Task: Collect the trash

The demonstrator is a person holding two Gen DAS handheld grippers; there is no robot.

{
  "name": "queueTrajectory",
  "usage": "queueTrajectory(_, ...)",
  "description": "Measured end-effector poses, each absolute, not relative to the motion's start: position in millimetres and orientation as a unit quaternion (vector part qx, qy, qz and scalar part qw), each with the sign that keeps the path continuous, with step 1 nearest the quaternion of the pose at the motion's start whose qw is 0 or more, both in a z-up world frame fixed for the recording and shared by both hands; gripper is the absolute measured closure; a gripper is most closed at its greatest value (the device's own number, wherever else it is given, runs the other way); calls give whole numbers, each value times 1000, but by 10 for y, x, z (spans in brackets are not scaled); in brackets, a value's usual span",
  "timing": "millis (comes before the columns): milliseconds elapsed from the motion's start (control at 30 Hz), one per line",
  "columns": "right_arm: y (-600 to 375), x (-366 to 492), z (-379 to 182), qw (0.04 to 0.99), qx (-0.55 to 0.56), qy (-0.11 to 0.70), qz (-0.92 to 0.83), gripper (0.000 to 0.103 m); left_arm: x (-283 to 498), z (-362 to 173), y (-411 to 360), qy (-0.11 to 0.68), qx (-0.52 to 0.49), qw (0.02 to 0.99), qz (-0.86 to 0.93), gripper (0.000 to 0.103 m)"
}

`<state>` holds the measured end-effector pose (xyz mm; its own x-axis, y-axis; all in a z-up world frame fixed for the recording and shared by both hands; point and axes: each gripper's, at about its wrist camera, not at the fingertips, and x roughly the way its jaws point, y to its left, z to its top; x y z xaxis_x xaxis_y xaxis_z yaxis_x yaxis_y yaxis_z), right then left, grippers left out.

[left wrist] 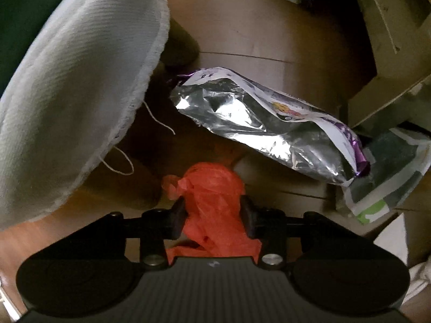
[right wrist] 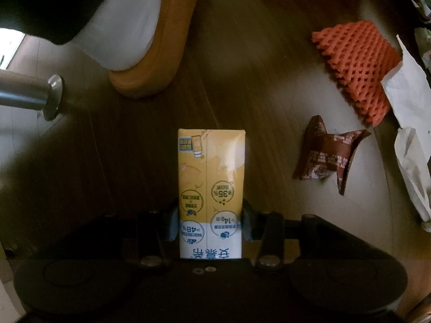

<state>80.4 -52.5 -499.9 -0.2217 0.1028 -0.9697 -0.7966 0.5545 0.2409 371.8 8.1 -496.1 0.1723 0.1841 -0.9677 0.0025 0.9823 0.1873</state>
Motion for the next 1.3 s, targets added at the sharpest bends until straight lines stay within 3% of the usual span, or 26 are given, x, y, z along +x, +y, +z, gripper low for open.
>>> queueTrajectory(233,-550,1047,-4597,591,-229,674,379,60,3596,-4590,181,663,58,745,45,66)
queueTrajectory(533,-758,1437,-3526,678,-159,647,310,60,3183,-3423,68,653,66,754,28,66)
queueTrajectory(1000,-1127,1534,-1688,796,-54,547,253,61,2218,-1429,195,555,-20,831,26,66)
queueTrajectory(1300,-1055,1600,-687,851,-69,455,254,61,1852,-411,293,477,-35,878,18,66)
